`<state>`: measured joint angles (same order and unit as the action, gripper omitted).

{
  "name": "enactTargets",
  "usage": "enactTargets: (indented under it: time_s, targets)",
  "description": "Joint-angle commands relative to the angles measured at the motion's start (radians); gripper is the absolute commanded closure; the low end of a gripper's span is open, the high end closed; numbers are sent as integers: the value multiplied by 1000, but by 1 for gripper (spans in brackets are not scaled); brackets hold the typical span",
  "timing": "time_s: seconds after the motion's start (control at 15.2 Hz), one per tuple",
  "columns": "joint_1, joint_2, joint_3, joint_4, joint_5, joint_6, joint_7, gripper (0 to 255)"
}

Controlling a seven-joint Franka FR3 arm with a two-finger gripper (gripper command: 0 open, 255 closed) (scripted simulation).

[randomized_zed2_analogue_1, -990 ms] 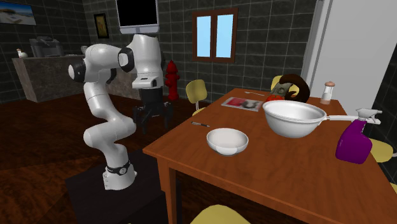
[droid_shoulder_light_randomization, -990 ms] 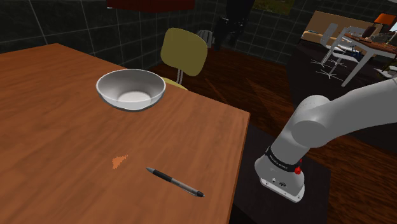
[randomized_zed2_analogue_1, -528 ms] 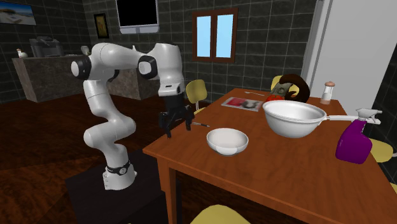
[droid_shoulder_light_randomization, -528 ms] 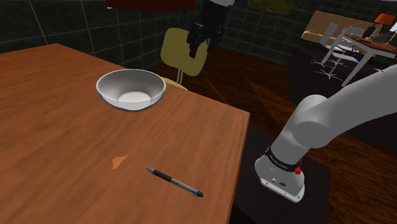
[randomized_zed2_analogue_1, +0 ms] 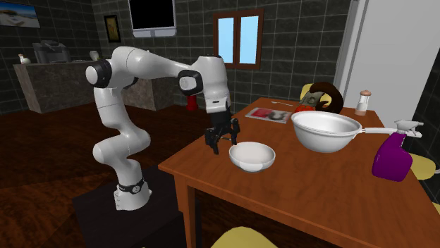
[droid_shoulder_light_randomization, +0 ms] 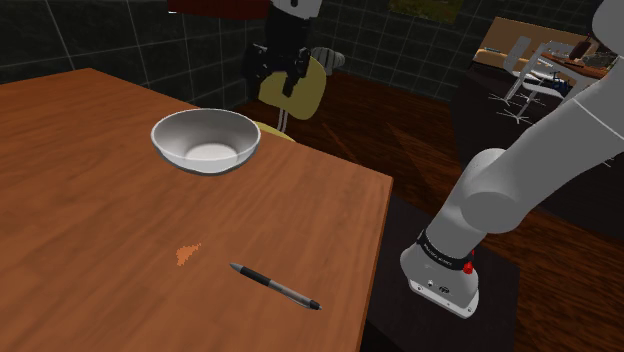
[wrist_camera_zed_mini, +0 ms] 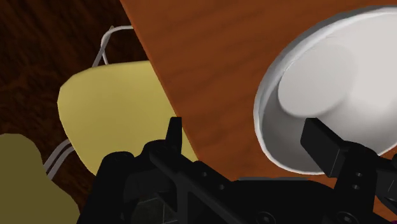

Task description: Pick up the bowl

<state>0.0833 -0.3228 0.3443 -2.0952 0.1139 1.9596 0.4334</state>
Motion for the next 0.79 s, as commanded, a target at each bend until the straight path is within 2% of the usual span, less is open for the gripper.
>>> enactTargets:
  time_s: [0.0,0.13,0.59,0.73]
  targets:
    - [8,52,27,33,2,28,35,0]
    - [12,84,40,56,-1,41,53,0]
    - [14,96,48,-35,0,143,53,0]
    - [14,96,48,-35,0,143,53,0]
